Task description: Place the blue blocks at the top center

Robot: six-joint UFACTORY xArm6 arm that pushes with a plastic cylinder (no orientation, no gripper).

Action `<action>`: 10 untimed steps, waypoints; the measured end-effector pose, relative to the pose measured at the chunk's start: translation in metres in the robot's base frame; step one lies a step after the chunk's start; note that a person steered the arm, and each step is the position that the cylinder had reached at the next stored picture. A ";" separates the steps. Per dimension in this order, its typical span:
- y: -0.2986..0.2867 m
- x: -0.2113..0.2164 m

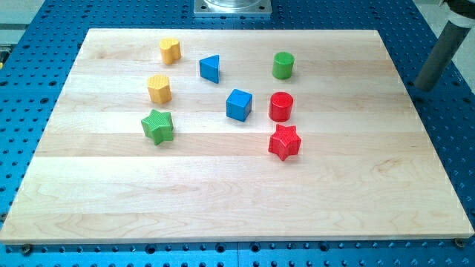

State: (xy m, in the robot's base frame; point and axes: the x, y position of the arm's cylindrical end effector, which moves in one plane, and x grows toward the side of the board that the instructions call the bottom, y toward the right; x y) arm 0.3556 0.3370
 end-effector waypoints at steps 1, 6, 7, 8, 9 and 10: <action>0.000 0.000; -0.069 0.027; -0.076 0.027; -0.090 0.032; -0.155 0.062; -0.220 0.061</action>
State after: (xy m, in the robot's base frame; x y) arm 0.4168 0.1169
